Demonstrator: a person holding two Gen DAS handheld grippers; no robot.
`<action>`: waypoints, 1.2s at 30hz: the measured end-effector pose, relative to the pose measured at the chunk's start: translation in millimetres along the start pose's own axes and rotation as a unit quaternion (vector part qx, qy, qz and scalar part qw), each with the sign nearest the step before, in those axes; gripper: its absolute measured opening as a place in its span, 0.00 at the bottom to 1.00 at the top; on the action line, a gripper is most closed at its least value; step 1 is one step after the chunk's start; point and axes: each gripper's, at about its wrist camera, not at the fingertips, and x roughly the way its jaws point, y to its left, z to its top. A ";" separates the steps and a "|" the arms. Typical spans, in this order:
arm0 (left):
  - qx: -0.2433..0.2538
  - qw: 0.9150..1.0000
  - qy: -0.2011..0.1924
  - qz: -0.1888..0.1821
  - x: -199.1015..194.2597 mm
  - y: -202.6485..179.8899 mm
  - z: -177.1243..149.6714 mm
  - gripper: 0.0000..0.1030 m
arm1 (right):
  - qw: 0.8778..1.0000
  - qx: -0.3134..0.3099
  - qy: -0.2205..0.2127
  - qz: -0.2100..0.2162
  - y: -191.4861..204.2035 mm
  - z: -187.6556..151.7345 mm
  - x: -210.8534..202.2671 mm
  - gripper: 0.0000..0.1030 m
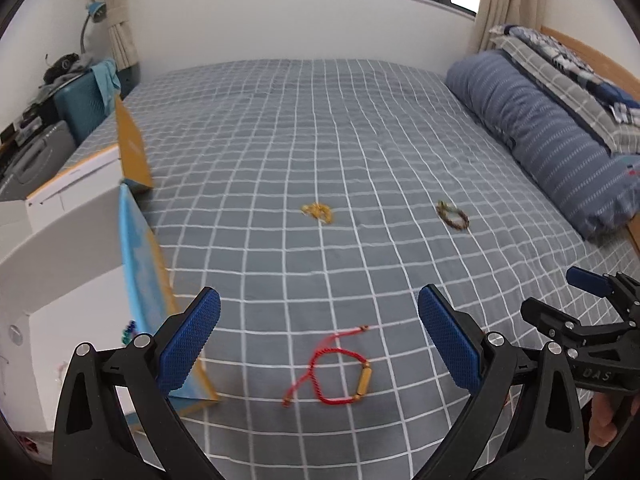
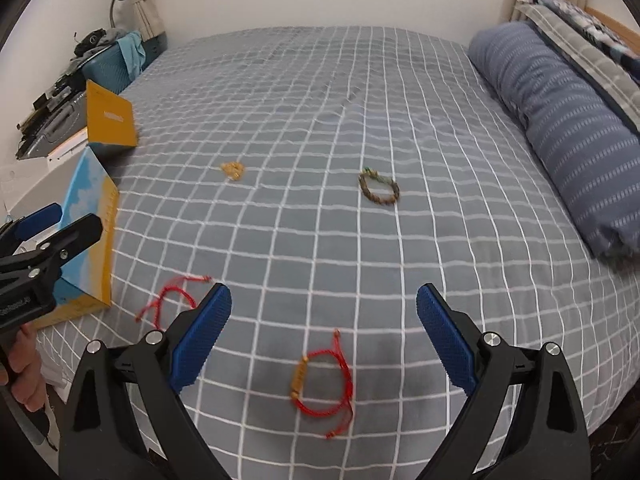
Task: Organize jewelry
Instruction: 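Move both open tools back over the red cord bracelets on the bed, then grasp a red cord bracelet with the left tool while the right tool grasps another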
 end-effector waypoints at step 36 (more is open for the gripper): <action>-0.005 0.996 0.089 -0.014 90.4 -7.4 -86.5 0.94 | 0.997 0.008 0.074 -0.001 -1.7 -80.8 76.1 0.83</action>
